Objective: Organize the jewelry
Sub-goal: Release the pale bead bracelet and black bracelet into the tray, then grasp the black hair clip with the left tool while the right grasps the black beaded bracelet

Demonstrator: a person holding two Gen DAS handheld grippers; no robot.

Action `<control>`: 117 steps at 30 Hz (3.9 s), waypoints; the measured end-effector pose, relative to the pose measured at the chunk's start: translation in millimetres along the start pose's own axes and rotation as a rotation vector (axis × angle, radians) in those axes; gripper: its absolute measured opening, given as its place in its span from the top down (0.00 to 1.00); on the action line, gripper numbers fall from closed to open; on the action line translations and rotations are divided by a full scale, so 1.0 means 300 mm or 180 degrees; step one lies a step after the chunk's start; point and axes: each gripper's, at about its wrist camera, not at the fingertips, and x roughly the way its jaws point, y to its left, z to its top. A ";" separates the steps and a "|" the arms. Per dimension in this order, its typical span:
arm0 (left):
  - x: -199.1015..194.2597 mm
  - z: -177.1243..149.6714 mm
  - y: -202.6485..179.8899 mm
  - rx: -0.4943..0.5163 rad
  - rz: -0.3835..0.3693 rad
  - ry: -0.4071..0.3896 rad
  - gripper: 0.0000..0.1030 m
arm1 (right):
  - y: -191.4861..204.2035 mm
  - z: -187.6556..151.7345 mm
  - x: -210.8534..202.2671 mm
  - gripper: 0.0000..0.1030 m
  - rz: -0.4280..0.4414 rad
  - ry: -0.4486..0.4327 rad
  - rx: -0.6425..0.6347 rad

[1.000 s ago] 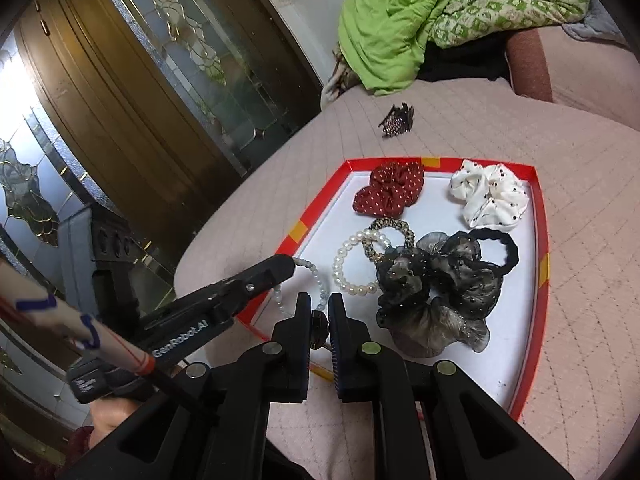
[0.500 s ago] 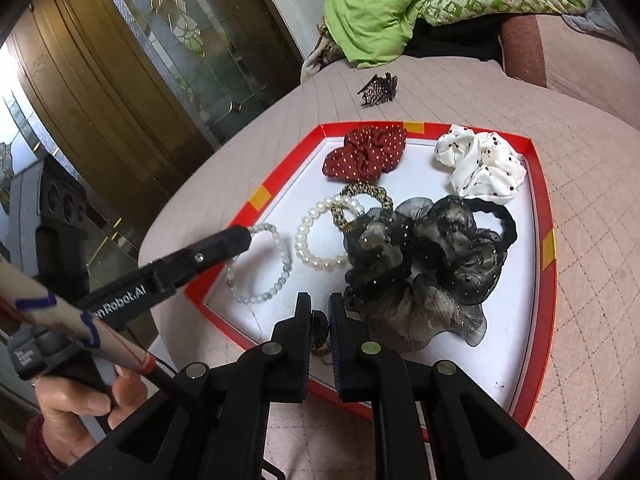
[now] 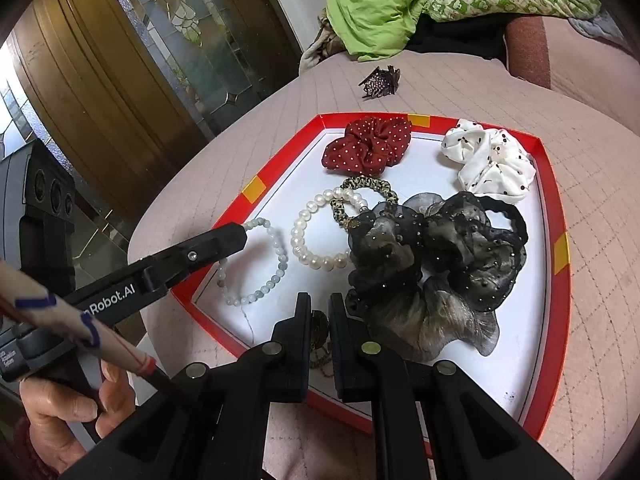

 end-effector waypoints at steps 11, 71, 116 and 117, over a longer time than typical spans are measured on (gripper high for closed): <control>0.020 -0.005 -0.018 0.0105 0.0078 0.0039 0.95 | -0.039 0.028 0.040 0.90 -0.0171 0.0023 0.0033; 0.022 -0.006 -0.067 0.0281 0.0242 -0.0071 0.67 | -0.072 0.037 -0.105 0.86 -0.0043 -0.0175 0.0375; 0.261 -0.179 -0.977 0.1787 -0.1008 0.0414 0.52 | -1.109 -0.221 -0.629 0.74 -0.1108 -0.0359 0.1924; 0.282 -0.187 -0.998 0.1821 -0.1033 0.0456 0.52 | -1.108 -0.208 -0.616 0.74 -0.1142 -0.0312 0.1850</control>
